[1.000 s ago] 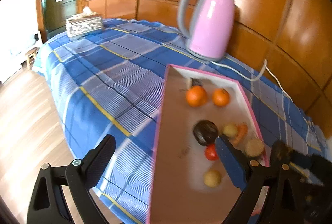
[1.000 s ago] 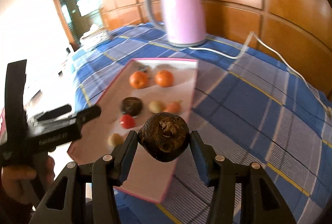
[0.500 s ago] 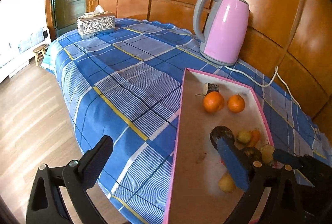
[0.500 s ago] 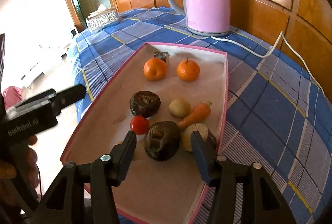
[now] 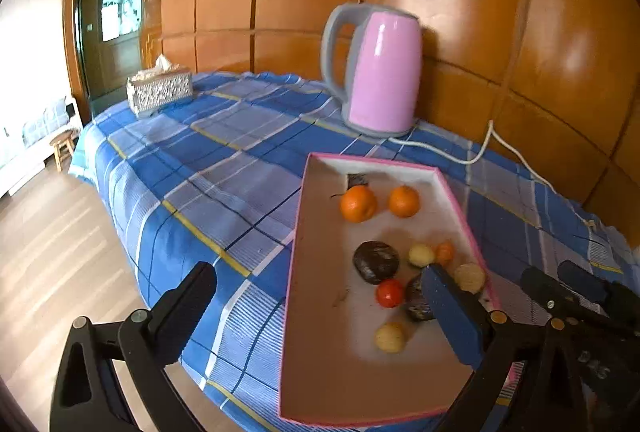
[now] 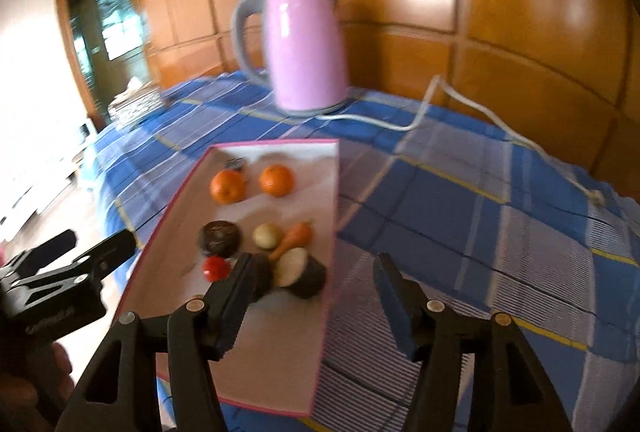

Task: Organize fruits
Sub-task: 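Withdraw the right gripper from the tray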

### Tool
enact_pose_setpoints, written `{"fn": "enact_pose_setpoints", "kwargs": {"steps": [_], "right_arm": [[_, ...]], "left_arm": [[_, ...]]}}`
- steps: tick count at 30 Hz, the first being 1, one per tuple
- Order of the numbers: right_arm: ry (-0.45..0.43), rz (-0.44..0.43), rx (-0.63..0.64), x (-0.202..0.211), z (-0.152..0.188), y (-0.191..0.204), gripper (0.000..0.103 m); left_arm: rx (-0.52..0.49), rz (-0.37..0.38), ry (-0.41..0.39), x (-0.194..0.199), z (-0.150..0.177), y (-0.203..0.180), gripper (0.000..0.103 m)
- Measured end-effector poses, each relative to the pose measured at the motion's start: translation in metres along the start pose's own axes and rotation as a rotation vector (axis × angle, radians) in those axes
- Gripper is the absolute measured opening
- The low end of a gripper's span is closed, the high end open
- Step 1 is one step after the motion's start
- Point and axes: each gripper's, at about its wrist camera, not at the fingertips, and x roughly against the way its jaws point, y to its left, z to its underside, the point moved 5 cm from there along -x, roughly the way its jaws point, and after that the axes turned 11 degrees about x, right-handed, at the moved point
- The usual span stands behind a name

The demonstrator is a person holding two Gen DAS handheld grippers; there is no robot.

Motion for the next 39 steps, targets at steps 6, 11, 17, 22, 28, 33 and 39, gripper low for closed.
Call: {"fn": "enact_pose_setpoints", "kwargs": {"steps": [6, 11, 17, 22, 28, 33, 39], "right_arm": [[0.003, 0.058, -0.044, 0.009, 0.013, -0.011, 0.061], [0.005, 0.075, -0.060, 0.013, 0.021, -0.013, 0.061], [-0.014, 0.104, -0.054, 0.021, 0.025, -0.014, 0.061], [-0.013, 0.116, -0.063, 0.023, 0.027, -0.017, 0.061], [-0.013, 0.124, -0.051, 0.023, 0.027, -0.014, 0.061], [-0.021, 0.132, -0.046, 0.024, 0.026, -0.013, 0.061], [-0.022, 0.134, -0.046, 0.024, 0.026, -0.013, 0.061]], "left_arm": [[-0.028, -0.006, -0.027, 0.013, 0.002, -0.008, 0.103], [-0.047, 0.005, -0.033, 0.019, 0.005, -0.016, 0.103], [-0.086, 0.008, -0.059, 0.025, 0.012, -0.026, 0.103], [-0.080, 0.006, -0.058, 0.025, 0.013, -0.027, 0.103], [-0.064, 0.005, -0.052, 0.023, 0.013, -0.024, 0.103], [-0.058, 0.013, -0.042, 0.021, 0.014, -0.023, 0.103], [-0.061, 0.012, -0.038, 0.020, 0.014, -0.022, 0.103]]}}
